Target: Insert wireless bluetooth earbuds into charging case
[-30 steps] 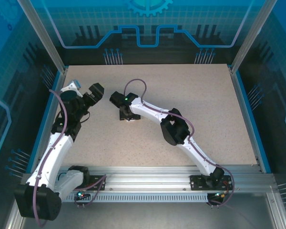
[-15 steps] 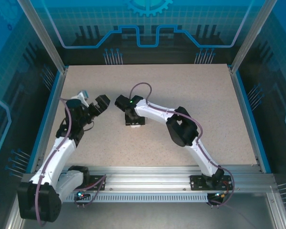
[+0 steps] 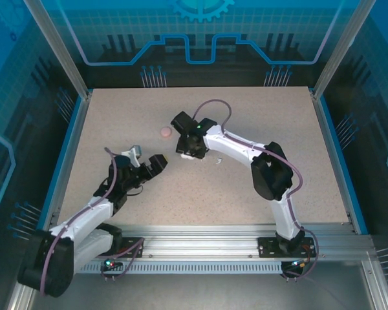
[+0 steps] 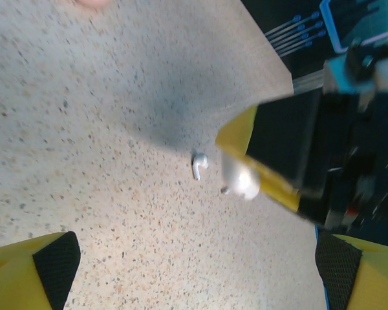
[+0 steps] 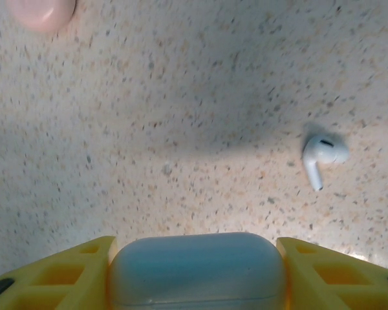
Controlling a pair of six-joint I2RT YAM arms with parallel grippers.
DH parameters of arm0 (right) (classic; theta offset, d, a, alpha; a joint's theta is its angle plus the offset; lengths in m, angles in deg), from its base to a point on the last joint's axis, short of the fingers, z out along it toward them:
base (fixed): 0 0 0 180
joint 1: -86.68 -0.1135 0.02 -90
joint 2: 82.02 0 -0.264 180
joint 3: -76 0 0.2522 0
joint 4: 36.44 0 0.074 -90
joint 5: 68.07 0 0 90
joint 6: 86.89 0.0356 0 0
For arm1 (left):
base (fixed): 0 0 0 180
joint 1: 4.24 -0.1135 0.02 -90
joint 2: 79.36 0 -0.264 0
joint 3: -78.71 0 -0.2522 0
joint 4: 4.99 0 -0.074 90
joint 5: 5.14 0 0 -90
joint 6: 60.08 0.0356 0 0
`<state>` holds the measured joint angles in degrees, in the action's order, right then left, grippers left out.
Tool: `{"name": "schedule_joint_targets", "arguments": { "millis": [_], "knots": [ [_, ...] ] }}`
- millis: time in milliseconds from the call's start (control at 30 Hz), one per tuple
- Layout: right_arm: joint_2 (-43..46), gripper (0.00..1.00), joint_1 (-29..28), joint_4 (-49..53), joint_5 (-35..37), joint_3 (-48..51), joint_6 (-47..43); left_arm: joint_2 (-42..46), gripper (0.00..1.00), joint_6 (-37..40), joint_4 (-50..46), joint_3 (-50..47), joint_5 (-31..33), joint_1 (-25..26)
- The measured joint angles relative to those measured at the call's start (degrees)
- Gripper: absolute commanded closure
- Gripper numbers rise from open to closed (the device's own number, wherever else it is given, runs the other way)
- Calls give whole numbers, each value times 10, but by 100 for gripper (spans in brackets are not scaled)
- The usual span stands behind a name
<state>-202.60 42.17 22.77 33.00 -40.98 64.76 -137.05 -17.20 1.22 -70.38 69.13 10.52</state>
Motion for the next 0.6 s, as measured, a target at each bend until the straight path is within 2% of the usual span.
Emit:
{"name": "schedule_joint_targets", "arguments": {
  "millis": [300,533,600],
  "knots": [
    [10,54,22,-47,-32,33,103,-126,1,-10,175,-17,75,77],
    [17,54,22,-85,-57,62,180,-189,1,-10,272,-18,124,94],
    [20,54,22,-96,-64,69,198,-211,4,-9,293,-16,128,94]
  ]
}}
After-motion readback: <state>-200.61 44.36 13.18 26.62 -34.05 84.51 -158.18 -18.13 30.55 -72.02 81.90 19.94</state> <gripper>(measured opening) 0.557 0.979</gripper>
